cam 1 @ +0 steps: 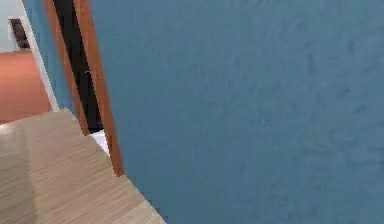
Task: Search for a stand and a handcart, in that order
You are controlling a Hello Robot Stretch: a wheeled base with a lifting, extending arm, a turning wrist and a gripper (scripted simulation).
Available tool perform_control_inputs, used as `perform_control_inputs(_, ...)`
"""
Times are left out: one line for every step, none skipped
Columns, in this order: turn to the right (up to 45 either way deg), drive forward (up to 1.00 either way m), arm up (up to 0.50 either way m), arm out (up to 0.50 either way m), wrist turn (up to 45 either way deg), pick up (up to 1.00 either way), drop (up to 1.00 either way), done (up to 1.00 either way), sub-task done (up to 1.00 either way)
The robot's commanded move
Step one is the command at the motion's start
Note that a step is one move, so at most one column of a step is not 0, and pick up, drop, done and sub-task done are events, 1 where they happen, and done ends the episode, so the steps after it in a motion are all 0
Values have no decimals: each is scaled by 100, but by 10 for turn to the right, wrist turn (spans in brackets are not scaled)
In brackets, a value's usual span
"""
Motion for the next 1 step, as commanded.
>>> perform_control_inputs(-360,0,0,0,0,0,0,0,0)
